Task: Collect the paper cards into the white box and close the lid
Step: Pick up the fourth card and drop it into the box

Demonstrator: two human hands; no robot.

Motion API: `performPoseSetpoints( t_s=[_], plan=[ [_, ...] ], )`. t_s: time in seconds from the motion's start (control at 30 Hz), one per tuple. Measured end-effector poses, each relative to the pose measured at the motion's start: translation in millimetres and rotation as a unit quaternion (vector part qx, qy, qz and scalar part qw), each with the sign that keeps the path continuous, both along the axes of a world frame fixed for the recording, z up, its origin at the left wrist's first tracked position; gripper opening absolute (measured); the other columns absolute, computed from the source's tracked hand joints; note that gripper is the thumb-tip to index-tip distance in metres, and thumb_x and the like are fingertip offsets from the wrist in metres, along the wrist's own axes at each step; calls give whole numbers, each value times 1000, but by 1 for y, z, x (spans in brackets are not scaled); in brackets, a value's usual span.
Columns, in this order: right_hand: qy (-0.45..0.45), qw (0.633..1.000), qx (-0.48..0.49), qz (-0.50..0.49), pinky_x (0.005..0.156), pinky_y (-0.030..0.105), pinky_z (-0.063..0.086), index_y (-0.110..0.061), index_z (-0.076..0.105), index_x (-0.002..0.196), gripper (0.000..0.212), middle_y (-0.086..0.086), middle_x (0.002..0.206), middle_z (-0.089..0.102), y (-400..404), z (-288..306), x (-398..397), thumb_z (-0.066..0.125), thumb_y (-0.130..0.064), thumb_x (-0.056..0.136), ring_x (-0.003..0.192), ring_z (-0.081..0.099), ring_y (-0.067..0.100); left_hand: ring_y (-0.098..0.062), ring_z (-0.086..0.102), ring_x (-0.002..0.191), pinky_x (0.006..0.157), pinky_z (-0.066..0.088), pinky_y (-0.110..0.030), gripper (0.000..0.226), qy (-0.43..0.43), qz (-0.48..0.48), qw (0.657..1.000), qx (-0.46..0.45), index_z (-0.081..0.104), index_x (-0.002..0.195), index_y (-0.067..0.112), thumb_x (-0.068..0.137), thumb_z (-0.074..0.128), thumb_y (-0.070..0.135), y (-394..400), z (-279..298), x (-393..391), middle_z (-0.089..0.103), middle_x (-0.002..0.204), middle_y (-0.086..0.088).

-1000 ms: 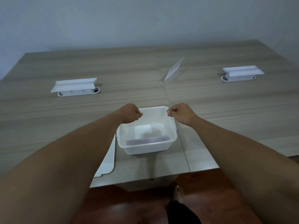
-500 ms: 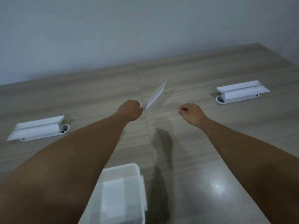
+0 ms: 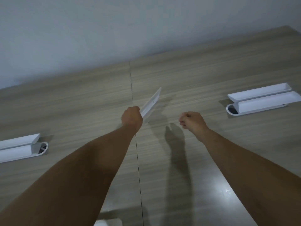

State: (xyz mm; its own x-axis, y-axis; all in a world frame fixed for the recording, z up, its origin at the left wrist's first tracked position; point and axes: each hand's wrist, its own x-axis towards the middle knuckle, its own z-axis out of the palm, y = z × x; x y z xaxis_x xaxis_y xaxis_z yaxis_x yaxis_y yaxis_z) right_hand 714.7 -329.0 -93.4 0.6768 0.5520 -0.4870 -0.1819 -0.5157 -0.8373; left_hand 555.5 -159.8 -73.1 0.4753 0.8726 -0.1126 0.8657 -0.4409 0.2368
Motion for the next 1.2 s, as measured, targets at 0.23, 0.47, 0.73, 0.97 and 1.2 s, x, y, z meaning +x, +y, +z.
performPoseSetpoints(
  t_s=[0.23, 0.47, 0.73, 0.97, 1.2],
  plan=[
    [182, 969, 118, -116, 78, 39, 57, 3, 56, 114, 30, 25, 100, 63, 34, 24, -17, 53, -20, 95, 84, 62, 31, -34, 67, 71, 63, 53, -38, 22, -8, -141, 986, 91, 66, 77, 7, 89, 47, 9, 4, 27, -14, 71, 75, -14],
    [237, 945, 139, -179, 67, 44, 61, 5, 52, 101, 20, 23, 78, 61, 41, 71, -48, 54, -13, 93, 74, 67, 37, -33, 70, 84, 74, 55, -39, 27, 8, -264, 955, 135, 72, 100, 12, 95, 47, 21, -26, 70, -57, 77, 89, -11],
    [219, 941, 183, -182, 75, 46, 57, 2, 57, 90, 23, 15, 78, 64, 8, 110, -97, 36, 11, 88, 67, 65, 28, -16, 48, 134, 111, 39, -34, 56, 10, -296, 955, -30, 62, 130, 24, 77, 59, 5, -45, 115, -132, 51, 147, 1],
    [151, 958, 230, -85, 66, 39, 56, -5, 58, 119, 26, 10, 96, 66, -35, 158, -176, 43, -5, 98, 79, 66, 25, -26, 52, 124, 100, 44, -38, 43, -240, -43, 946, -215, 51, 134, 16, 91, 50, 19, -62, 165, -221, 56, 134, -11],
    [127, 954, 268, -44, 71, 37, 56, -8, 60, 114, 23, 11, 106, 67, -62, 183, -267, 46, -18, 100, 84, 66, 24, -27, 63, 90, 81, 58, -42, 35, -291, -54, 913, -281, 71, 100, 2, 92, 61, 35, -87, 176, -301, 67, 102, -15]
  ],
)
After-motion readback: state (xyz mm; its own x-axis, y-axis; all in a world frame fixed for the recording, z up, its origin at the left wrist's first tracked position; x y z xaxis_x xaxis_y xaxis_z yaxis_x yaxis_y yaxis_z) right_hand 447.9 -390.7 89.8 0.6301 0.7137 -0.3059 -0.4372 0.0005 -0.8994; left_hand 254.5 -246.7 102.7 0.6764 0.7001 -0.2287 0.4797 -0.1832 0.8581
